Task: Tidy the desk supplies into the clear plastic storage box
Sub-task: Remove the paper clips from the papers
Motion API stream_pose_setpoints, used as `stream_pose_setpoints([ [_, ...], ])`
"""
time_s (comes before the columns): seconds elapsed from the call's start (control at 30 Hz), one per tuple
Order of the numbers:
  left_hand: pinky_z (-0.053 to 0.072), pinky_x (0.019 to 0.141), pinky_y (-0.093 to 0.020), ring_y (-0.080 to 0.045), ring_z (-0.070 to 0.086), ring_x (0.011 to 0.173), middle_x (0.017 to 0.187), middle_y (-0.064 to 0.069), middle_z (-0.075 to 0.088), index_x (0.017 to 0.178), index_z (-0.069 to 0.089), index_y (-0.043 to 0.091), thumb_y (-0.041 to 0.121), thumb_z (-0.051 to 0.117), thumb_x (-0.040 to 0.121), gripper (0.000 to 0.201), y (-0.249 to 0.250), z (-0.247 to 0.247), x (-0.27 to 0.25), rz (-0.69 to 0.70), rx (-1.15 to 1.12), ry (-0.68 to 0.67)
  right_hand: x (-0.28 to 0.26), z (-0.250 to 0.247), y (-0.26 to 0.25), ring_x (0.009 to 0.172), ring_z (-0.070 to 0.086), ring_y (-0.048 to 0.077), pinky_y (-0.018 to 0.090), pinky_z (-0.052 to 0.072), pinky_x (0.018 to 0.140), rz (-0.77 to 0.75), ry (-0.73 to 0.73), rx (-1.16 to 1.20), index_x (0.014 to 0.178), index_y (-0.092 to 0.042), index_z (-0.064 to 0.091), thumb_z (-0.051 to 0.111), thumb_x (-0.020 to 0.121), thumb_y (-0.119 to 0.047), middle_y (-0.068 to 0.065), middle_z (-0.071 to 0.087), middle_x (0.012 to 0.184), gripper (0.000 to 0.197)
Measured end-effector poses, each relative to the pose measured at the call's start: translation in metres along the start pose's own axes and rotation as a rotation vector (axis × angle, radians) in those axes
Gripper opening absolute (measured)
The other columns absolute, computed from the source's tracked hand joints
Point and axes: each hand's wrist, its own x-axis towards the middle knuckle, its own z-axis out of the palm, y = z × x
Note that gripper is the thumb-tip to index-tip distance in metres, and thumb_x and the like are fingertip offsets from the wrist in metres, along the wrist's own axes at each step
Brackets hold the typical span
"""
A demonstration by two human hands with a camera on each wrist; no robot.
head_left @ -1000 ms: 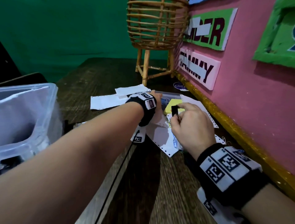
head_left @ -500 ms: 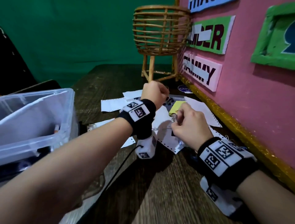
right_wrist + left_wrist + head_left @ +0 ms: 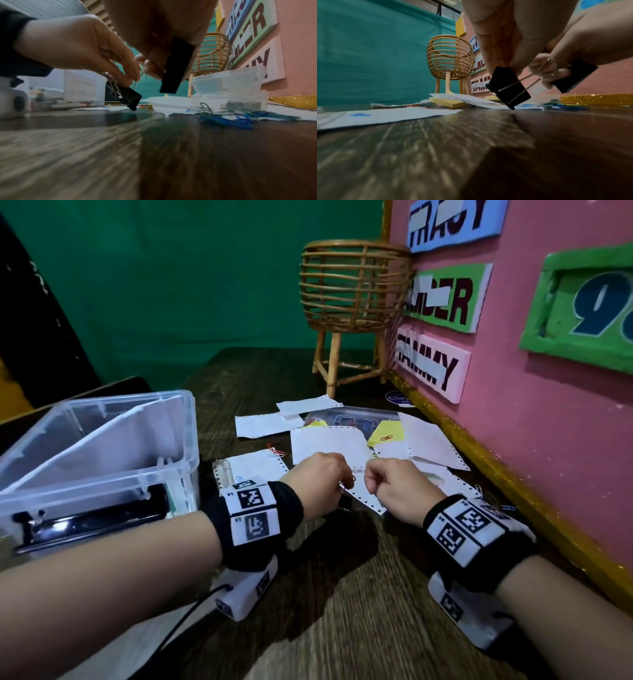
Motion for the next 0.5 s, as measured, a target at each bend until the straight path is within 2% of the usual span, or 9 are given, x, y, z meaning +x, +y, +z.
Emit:
stream_pose_setpoints([
  [0.1,0.045,0.095,-0.032,-0.023,0.060,0.105,0.113,-0.007,0.062,0.105,0.069,0.011,0.003,0.053,0.082,0.029,0.000,0.000,0.001,-0.015,-0.032,0.061,-0.001,-0.001,-0.002,0.061,0.042,0.016,0.018,0.029,0.050,0.066,-0.052,-0.006,0.057,-0.010,0.046,0.041,0.079,0.003,-0.001,0.044,0.060,0.026],
  [0.2,0.045,0.093,-0.029,-0.024,0.061,0.102,0.110,-0.008,0.063,0.103,0.070,0.008,0.002,0.056,0.082,0.027,0.000,-0.002,0.000,-0.007,-0.077,0.127,-0.002,0.000,-0.003,0.069,0.049,0.023,0.027,0.034,0.054,0.138,-0.085,-0.021,0.070,-0.004,0.058,0.047,0.086,-0.018,0.006,0.051,0.069,0.024],
  [0.27,0.045,0.089,-0.028,-0.025,0.061,0.099,0.108,-0.009,0.062,0.101,0.070,0.007,0.002,0.057,0.082,0.023,0.002,-0.004,-0.002,0.018,-0.103,0.176,-0.003,0.000,-0.004,0.067,0.052,0.024,0.031,0.036,0.059,0.168,-0.103,0.011,0.074,-0.004,0.059,0.047,0.088,-0.042,0.007,0.054,0.069,0.042],
  [0.33,0.044,0.085,-0.028,-0.028,0.061,0.097,0.107,-0.012,0.061,0.099,0.070,0.004,-0.001,0.057,0.082,0.022,0.004,-0.005,-0.004,0.042,-0.129,0.243,-0.003,0.001,-0.004,0.059,0.054,0.021,0.030,0.037,0.056,0.191,-0.102,0.028,0.078,-0.003,0.061,0.044,0.086,-0.057,0.005,0.059,0.068,0.057],
  [0.43,0.043,0.079,-0.028,-0.031,0.056,0.093,0.107,-0.016,0.053,0.098,0.063,-0.001,-0.007,0.052,0.082,0.021,0.008,-0.007,-0.006,0.059,-0.182,0.322,-0.002,0.002,-0.003,0.051,0.058,0.027,0.029,0.044,0.050,0.182,-0.101,0.110,0.101,-0.007,0.060,0.049,0.086,-0.055,0.007,0.067,0.084,0.052],
  [0.5,0.048,0.075,-0.035,-0.029,0.051,0.082,0.101,-0.013,0.046,0.097,0.058,-0.003,-0.011,0.051,0.078,0.021,0.010,-0.009,-0.007,0.070,-0.213,0.364,-0.001,0.001,-0.003,0.056,0.063,0.032,0.034,0.050,0.051,0.121,-0.063,0.187,0.111,-0.014,0.055,0.052,0.087,-0.047,0.005,0.065,0.098,0.041],
])
